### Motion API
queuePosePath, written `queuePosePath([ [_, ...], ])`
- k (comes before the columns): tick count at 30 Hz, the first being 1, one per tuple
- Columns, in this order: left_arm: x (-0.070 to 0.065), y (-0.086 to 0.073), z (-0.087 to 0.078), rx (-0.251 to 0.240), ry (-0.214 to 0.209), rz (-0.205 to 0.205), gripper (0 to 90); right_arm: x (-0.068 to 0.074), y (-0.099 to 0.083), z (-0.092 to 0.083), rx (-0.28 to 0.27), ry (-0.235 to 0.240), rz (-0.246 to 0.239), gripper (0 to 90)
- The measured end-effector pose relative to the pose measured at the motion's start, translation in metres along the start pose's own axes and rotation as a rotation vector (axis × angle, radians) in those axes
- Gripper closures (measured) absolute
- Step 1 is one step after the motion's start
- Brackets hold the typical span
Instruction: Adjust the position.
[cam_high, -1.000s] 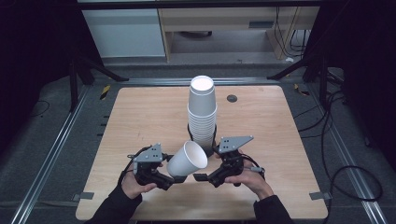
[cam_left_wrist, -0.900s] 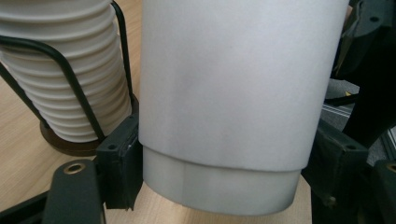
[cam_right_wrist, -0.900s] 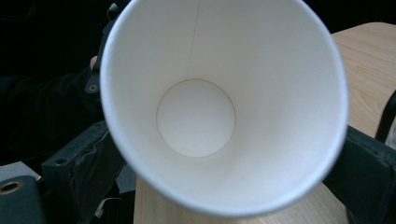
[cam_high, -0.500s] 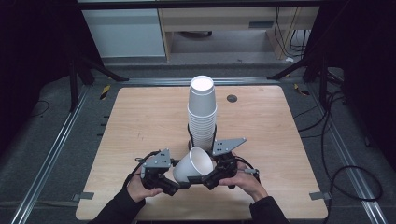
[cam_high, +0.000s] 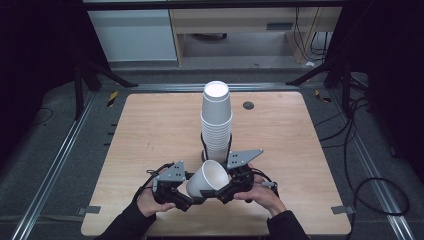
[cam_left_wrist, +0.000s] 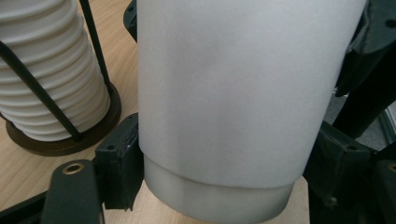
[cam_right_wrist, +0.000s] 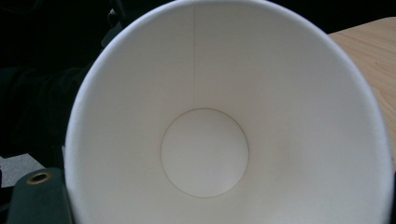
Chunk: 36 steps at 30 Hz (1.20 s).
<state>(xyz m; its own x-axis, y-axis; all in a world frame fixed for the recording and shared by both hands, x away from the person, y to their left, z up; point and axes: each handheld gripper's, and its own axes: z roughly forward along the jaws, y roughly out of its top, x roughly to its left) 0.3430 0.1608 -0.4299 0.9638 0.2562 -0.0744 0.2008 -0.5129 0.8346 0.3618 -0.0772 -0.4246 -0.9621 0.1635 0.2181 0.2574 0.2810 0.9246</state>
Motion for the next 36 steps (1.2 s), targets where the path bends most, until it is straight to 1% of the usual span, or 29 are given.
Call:
queuePosePath([
  [6,0.001,-0.001,-0.001,0.001,0.014,-0.006,20.6,0.001,0.001,-0.002,-0.001,-0.012,-0.01,14.1],
  [8,0.003,-0.002,-0.002,0.016,0.026,-0.008,19.2,0.001,0.003,-0.007,-0.003,-0.031,-0.02,14.1],
  [10,0.004,-0.003,-0.003,0.023,0.028,-0.011,18.4,0.0,0.003,-0.009,-0.009,-0.038,-0.021,14.0],
  [12,0.006,-0.004,-0.005,0.027,0.041,-0.016,18.0,-0.001,0.004,-0.017,-0.017,-0.065,-0.024,14.0],
  [13,0.009,-0.006,-0.007,0.033,0.056,-0.023,17.6,-0.002,0.005,-0.019,-0.014,-0.081,-0.029,13.9],
  [16,0.014,-0.009,-0.011,0.041,0.076,-0.037,17.2,-0.003,0.005,-0.025,-0.017,-0.12,-0.039,13.8],
  [18,0.016,-0.01,-0.012,0.046,0.082,-0.043,16.8,-0.003,0.006,-0.028,-0.02,-0.129,-0.038,13.8],
  [19,0.019,-0.012,-0.014,0.047,0.1,-0.054,16.9,-0.003,0.006,-0.033,-0.023,-0.157,-0.042,13.8],
  [20,0.019,-0.012,-0.014,0.047,0.1,-0.054,16.8,-0.003,0.006,-0.033,-0.023,-0.157,-0.042,13.8],
  [21,0.021,-0.013,-0.015,0.046,0.105,-0.063,16.8,-0.004,0.007,-0.036,-0.024,-0.179,-0.046,13.8],
  [22,0.022,-0.014,-0.016,0.049,0.117,-0.07,16.8,-0.004,0.007,-0.036,-0.024,-0.179,-0.046,13.8],
  [23,0.025,-0.016,-0.018,0.05,0.138,-0.083,16.9,-0.004,0.007,-0.04,-0.019,-0.203,-0.051,13.8],
  [24,0.025,-0.016,-0.018,0.05,0.138,-0.083,16.7,-0.004,0.007,-0.04,-0.019,-0.203,-0.051,13.8],
  [25,0.028,-0.018,-0.02,0.05,0.162,-0.1,16.7,-0.005,0.007,-0.043,-0.014,-0.233,-0.048,13.7],
  [27,0.032,-0.02,-0.023,0.052,0.187,-0.119,16.7,-0.007,0.007,-0.046,-0.014,-0.261,-0.046,13.7],
  [28,0.032,-0.02,-0.023,0.052,0.187,-0.119,16.7,-0.007,0.007,-0.046,-0.014,-0.261,-0.046,13.7],
  [29,0.037,-0.022,-0.026,0.044,0.209,-0.143,16.6,-0.008,0.007,-0.049,-0.014,-0.289,-0.038,13.7],
  [30,0.039,-0.023,-0.028,0.042,0.223,-0.154,16.6,-0.009,0.007,-0.051,-0.013,-0.302,-0.035,13.8],
  [31,0.039,-0.023,-0.028,0.042,0.223,-0.154,16.5,-0.009,0.007,-0.051,-0.013,-0.302,-0.035,13.8],
  [33,0.044,-0.026,-0.033,0.032,0.252,-0.18,16.2,-0.011,0.006,-0.054,-0.007,-0.332,-0.025,13.8],
  [34,0.045,-0.026,-0.034,0.029,0.265,-0.19,16.2,-0.013,0.006,-0.057,-0.003,-0.352,-0.019,13.8],
  [35,0.049,-0.029,-0.038,0.025,0.292,-0.215,15.9,-0.015,0.005,-0.061,0.003,-0.381,-0.009,13.8],
  [36,0.049,-0.029,-0.038,0.025,0.292,-0.215,15.8,-0.015,0.005,-0.061,0.003,-0.381,-0.009,13.8],
])
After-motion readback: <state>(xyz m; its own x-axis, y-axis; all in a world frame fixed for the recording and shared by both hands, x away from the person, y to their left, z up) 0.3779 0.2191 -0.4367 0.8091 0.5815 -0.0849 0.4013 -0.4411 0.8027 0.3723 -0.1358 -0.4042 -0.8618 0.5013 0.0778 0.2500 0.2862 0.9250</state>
